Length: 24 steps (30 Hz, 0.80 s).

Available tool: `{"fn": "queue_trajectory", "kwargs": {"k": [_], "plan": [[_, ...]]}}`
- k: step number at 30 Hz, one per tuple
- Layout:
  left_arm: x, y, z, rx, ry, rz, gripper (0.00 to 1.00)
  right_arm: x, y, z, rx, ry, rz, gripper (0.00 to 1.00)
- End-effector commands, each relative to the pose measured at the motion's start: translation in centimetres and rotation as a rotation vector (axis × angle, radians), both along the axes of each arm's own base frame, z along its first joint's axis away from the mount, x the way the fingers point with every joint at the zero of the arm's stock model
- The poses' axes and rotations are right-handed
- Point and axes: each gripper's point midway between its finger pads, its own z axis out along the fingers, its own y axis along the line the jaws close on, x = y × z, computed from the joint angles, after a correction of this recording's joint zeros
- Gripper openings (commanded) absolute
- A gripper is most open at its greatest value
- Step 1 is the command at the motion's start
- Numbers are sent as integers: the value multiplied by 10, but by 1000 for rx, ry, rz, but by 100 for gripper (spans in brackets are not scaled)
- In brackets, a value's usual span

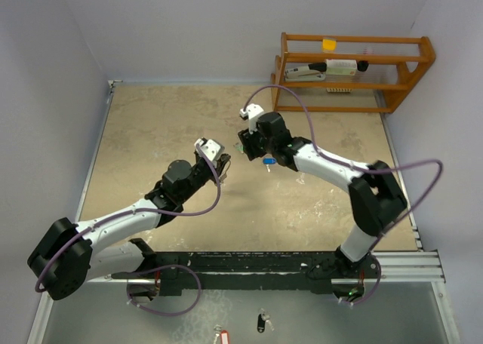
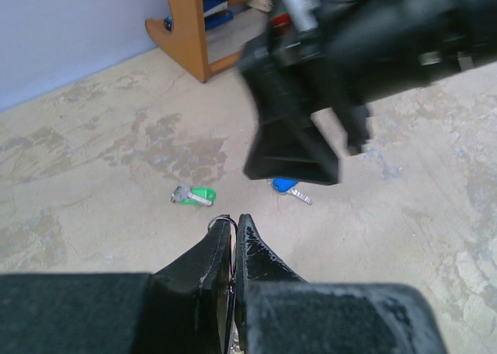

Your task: Remove the keys from the keyring

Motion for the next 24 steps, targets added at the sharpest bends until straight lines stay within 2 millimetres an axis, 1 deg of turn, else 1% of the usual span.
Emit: {"fn": "queue_trajectory", "kwargs": {"k": [1, 3, 5, 6, 9, 14, 19, 24], "plan": [[1, -6, 76, -151, -126, -19, 0, -38, 6, 55, 170, -111, 131, 56], [0, -8, 83, -168, -129, -32, 0, -59, 10, 63, 238, -119, 187, 56], [0, -11, 88, -177, -129, -41, 0, -76, 18, 73, 289, -146, 237, 56], [1, -13, 90, -184, -128, -46, 0, -81, 22, 79, 309, -165, 254, 57], [-1, -19, 94, -210, -123, -72, 0, -90, 32, 89, 333, -212, 292, 58], [-9, -22, 101, -244, -126, -112, 0, -92, 49, 95, 332, -263, 324, 58], [-14, -20, 103, -249, -122, -122, 0, -83, 62, 101, 334, -306, 320, 58], [-20, -19, 107, -260, -127, -134, 0, -71, 69, 103, 331, -342, 301, 57]]}}
